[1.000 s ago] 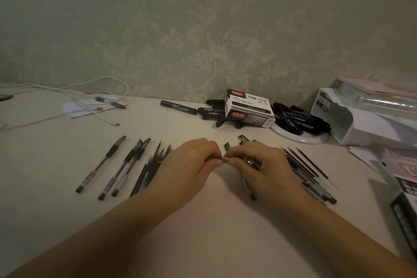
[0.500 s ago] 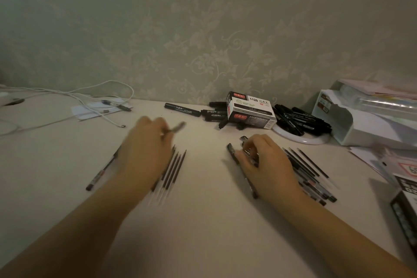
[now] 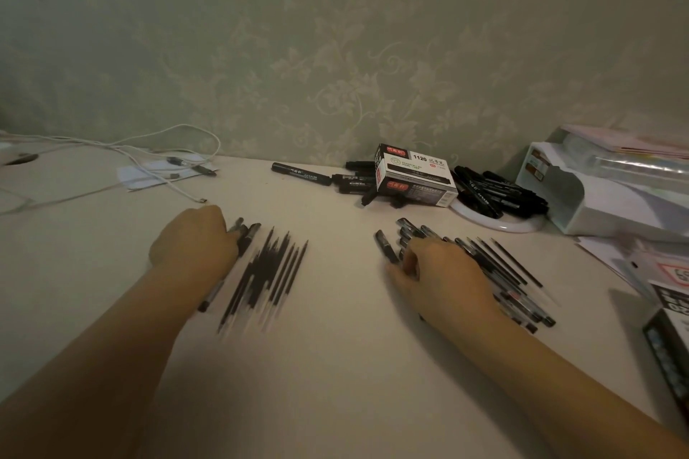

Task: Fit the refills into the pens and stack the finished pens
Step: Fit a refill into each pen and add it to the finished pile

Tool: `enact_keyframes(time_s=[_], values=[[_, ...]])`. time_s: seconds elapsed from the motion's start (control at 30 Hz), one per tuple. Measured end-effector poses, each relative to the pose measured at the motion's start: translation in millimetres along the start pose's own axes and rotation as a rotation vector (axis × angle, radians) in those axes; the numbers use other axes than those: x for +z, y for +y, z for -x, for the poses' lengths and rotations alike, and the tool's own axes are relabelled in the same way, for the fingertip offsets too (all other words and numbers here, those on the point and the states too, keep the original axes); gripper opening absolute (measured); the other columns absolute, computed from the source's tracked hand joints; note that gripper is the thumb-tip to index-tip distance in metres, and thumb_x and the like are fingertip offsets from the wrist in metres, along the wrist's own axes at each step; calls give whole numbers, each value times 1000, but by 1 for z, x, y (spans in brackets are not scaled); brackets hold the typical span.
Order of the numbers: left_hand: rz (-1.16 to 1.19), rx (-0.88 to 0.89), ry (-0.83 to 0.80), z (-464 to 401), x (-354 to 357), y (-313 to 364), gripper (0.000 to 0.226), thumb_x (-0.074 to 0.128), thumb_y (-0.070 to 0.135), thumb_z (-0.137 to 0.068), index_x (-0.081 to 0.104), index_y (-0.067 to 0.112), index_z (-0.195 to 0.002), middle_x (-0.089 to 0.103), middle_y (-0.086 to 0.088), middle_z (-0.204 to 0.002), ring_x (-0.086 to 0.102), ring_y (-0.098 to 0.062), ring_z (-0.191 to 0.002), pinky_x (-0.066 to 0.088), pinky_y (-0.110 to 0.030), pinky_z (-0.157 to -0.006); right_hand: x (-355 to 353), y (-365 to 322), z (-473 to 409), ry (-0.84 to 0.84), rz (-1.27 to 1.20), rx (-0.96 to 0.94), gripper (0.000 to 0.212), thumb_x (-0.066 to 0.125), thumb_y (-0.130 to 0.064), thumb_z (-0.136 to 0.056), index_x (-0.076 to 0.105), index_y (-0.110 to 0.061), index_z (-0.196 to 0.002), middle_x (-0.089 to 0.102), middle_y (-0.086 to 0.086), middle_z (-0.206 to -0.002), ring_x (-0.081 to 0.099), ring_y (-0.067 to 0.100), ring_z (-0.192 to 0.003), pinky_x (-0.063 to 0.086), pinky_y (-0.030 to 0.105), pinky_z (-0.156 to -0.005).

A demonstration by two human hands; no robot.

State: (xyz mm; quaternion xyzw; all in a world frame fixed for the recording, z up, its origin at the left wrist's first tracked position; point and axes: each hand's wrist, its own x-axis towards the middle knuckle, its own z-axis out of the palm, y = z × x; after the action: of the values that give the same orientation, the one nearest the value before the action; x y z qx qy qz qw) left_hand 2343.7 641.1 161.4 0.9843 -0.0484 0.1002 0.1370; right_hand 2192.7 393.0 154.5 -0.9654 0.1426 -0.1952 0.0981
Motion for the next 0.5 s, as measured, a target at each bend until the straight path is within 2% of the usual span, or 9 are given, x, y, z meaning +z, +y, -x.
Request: enact_keyframes(time_s=[0.13, 0.2, 0.3, 0.37, 0.43, 0.5], values=[[-17, -5, -1, 2, -1, 2, 34, 52, 42, -93, 59, 10, -105, 59, -12, -98, 57, -30, -90, 50, -38, -76, 0, 1, -2, 9, 15, 14, 20, 61, -39, -91, 63, -22, -82, 64, -6, -79, 58, 13, -72, 43, 26, -60], [8, 19, 66, 6, -4, 7, 38, 52, 44, -92, 58, 11, -108, 57, -13, -103, 56, -31, -93, 50, -40, -78, 0, 3, -2, 29, 2, 26, 19, 61, -39, -90, 64, -22, -81, 62, -8, -75, 56, 10, -68, 38, 23, -54], [300, 180, 199, 26, -11, 35, 30, 54, 48, -91, 60, 19, -99, 59, -1, -92, 58, -17, -81, 46, -32, -69, -3, -1, -4, 74, -192, 28, 17, 66, -39, -88, 64, -25, -78, 58, -10, -67, 53, 5, -61, 37, 17, -49], [604, 256, 33, 49, -10, 63, 28, 54, 52, -89, 61, 26, -90, 63, 9, -80, 60, -7, -72, 48, -27, -65, -1, -9, -1, 69, -463, 38, 19, 71, -38, -85, 65, -25, -73, 60, -8, -61, 54, 3, -57, 42, 16, -48], [891, 271, -257, 71, -2, 85, 31, 49, 51, -92, 63, 23, -95, 69, 6, -81, 67, -7, -73, 57, -31, -73, 1, -19, 4, -35, -683, 21, 21, 72, -37, -86, 66, -23, -73, 65, -5, -65, 56, 2, -58, 48, 19, -54], [1072, 230, -416, 82, 6, 96, 29, 46, 40, -97, 65, 19, -97, 71, 0, -86, 70, -11, -79, 59, -35, -79, 3, -24, 9, -157, -794, -59, 21, 67, -38, -91, 69, -21, -78, 70, 0, -74, 66, 12, -70, 57, 31, -67]])
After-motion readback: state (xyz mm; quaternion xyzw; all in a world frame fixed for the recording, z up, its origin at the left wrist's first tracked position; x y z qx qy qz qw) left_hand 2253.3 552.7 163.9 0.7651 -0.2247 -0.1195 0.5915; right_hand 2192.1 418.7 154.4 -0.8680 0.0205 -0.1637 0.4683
